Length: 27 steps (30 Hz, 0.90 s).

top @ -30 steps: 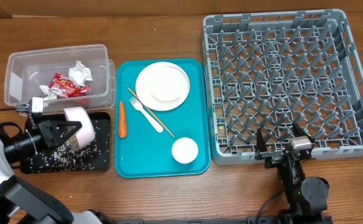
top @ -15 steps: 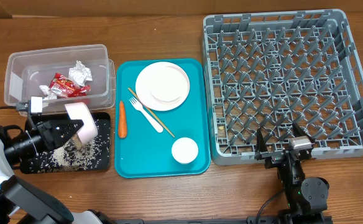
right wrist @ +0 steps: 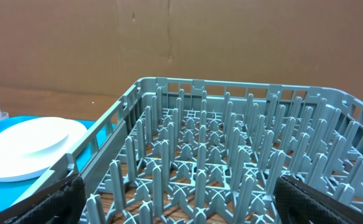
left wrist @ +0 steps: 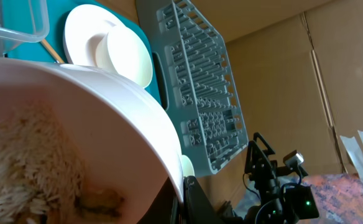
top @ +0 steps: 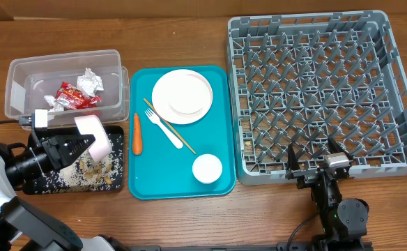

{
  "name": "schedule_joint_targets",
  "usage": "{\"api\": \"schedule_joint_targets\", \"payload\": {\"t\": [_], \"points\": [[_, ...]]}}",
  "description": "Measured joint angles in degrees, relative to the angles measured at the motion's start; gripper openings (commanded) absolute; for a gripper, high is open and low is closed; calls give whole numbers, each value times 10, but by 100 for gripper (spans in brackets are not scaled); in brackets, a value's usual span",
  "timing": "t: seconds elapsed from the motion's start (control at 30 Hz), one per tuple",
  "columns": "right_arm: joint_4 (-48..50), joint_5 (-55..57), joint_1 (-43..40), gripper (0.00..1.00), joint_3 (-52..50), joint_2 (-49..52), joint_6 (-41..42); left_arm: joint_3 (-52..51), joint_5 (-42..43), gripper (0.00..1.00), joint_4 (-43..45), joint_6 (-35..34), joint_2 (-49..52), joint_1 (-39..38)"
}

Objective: Sort waste into correct bins and load items into the dishwasher
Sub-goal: 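Tilt the bowl with the left gripper to dump rice onto the black tray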

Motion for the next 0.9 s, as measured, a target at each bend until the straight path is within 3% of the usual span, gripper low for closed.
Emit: {"api": "schedule_joint_targets", "payload": {"t": [0.33,0.67,0.9], "points": [[0,0,0,100,0,0,0,-1,1,4,17,-1,-1,0],[0,0,0,100,0,0,0,-2,7,4,107,-79,-1,5],[0,0,0,100,0,0,0,-3,4,4,107,-119,-1,12]]}}
